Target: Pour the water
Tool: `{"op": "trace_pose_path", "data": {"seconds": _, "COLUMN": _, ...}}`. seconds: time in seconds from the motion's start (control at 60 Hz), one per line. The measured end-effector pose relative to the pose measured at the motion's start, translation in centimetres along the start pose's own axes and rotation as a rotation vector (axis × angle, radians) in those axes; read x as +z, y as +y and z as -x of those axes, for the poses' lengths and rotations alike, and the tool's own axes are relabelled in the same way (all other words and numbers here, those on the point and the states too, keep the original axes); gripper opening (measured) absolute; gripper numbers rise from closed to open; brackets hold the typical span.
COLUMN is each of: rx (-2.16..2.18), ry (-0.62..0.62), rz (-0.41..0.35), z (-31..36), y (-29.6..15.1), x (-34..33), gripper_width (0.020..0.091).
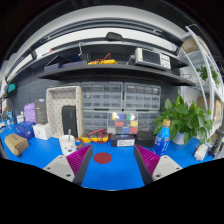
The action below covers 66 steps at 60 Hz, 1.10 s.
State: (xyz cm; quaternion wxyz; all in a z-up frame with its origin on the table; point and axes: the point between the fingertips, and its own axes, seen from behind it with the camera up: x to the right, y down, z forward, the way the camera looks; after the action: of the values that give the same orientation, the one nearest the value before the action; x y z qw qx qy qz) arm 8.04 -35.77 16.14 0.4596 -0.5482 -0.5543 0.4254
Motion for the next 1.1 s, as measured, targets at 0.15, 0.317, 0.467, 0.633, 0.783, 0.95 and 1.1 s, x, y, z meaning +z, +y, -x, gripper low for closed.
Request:
{"op": "trace_pose_path", "data": {"seconds": 0.15, "rx": 0.008, "ry": -0.008, "rz": -0.014, "z": -2.1, "y": 1.7, "x": -0.7, "gripper_width": 0.0852}}
{"op": "trace_pose_path", "data": {"seconds": 0.317, "rx": 0.003, "ry": 0.029, "rz": 0.009, "z": -7.3, "y": 5.7, "x": -0.5, "gripper_width": 0.0853}}
{"op": "trace_pose_path", "data": {"seconds": 0.467, "rx": 0.019, "ry": 0.104, "rz": 0.019, "z": -12.8, "y": 7.3, "x": 0.6, "gripper_width": 0.0855}}
{"op": "trace_pose_path", "data": {"seconds": 0.633, "rx": 0.031, "ry": 0.143, "rz": -0.029, "z": -17.0, "y": 5.6, "x": 3.6, "gripper_width": 0.0842}}
{"op": "trace_pose_path", "data": {"seconds": 0.783, "rx": 0.016, "ry": 0.137, "rz": -0.045, "z": -19.1, "y": 4.5, "x": 7.9, "gripper_width": 0.0841}}
{"op": "trace_pose_path", "data": {"seconds": 0.95, "rx": 0.008, "ry": 0.150, "rz": -0.058, "z": -20.4, "y": 3.2, "x": 11.7, "gripper_width": 0.0832}}
{"op": "trace_pose_path", "data": {"seconds": 1.1, "rx": 0.001, "ry": 0.143, "rz": -0.028, "z": -20.4, "y": 4.1, "x": 14.2, "gripper_width": 0.0539}}
